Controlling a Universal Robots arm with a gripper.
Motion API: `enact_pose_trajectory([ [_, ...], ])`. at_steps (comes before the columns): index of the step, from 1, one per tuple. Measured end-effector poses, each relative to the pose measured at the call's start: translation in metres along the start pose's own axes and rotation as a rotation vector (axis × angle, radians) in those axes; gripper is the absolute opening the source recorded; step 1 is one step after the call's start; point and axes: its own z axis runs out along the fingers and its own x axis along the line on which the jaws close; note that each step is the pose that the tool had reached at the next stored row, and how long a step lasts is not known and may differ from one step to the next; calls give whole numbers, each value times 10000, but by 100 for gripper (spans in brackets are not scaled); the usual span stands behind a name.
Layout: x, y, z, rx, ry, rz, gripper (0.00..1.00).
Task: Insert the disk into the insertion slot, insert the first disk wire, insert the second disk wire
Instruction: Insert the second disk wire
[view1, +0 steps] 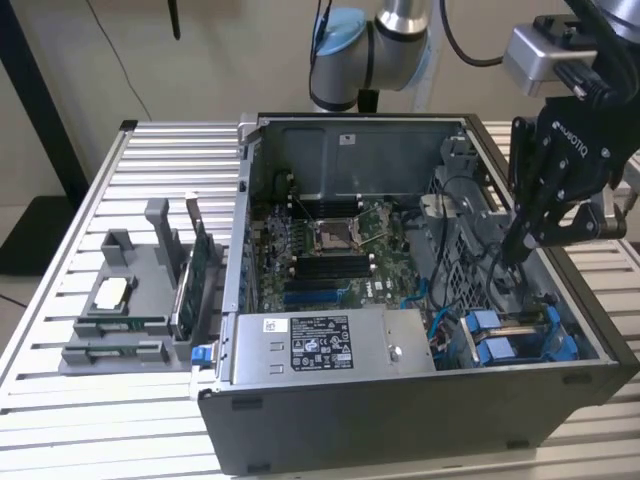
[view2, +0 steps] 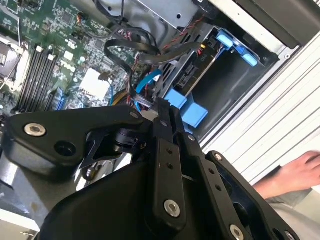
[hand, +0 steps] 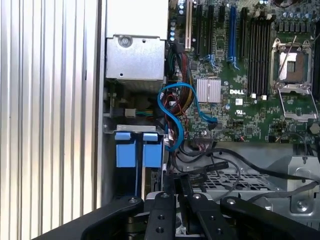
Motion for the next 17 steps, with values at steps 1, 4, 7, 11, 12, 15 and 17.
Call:
enact_pose_trajectory([
  [1,7,-1,13,0,1,0,16],
  [4,27,-2,51,0,1,0,16],
  [7,38,-2,64,0,2,0,16],
  [11,39,-2,66,0,0,0,16],
  [12,39,-2,66,0,0,0,16],
  [15,42,-2,71,0,2,0,16],
  [17,46,-3,76,0,0,0,16],
])
